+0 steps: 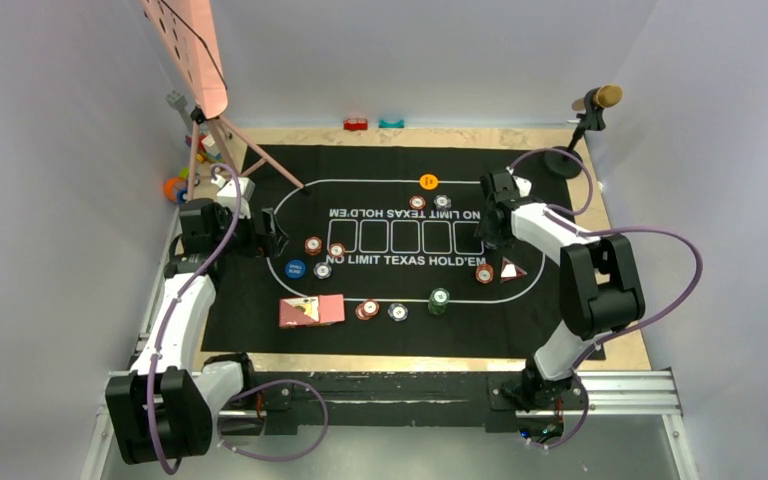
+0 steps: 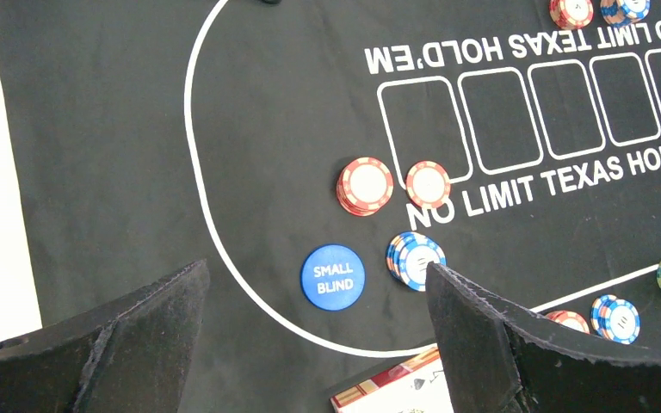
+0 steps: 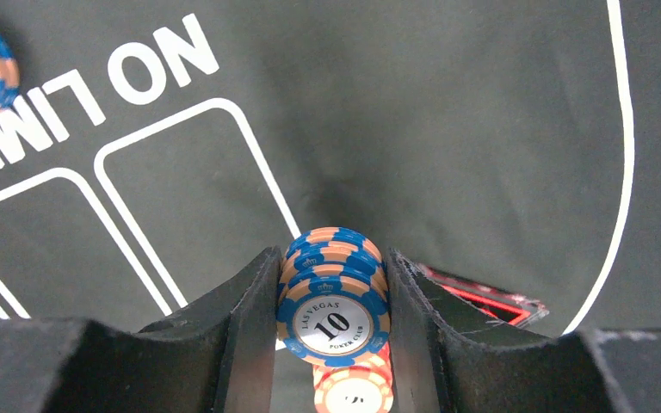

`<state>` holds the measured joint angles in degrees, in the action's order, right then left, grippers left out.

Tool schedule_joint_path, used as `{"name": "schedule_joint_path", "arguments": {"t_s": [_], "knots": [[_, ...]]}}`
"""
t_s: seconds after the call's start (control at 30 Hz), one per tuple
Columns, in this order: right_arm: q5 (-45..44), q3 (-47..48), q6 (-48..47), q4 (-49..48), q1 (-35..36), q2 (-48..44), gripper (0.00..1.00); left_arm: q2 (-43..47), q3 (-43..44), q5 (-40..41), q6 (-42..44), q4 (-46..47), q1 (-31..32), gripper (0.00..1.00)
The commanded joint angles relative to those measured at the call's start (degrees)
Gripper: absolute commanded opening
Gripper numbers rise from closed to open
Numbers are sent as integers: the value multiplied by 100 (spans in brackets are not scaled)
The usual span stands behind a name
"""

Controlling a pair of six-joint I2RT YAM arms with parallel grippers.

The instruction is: Distribute texas hold em gaming equipment

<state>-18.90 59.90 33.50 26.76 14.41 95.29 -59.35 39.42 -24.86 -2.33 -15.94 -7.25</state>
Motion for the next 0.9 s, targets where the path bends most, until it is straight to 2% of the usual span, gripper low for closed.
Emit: {"name": "schedule_joint_path", "arguments": {"t_s": [0.0,0.07,0.17,0.27,0.4,0.53,0.73,0.87], "knots": [[-112,199,157,-360,-134,153,1,36,29,34,28,165,9,100],[-91,206,172,-405,-172,300,5,88,46,28,25,126,12,100],[-31,177,192,-489,-219,396,17,155,79,-27,75,28,12,100],[17,192,191,-523,-223,405,19,199,67,-72,126,-32,15,100],[32,338,206,-359,-229,421,31,215,70,-178,161,-65,6,100],[67,366,230,-243,-235,291,55,222,66,-228,193,-69,11,100],[132,386,211,-74,-230,113,66,275,31,-228,208,-67,10,100],[-48,308,234,-32,-207,-226,68,320,14,-213,209,-75,5,100]]}}
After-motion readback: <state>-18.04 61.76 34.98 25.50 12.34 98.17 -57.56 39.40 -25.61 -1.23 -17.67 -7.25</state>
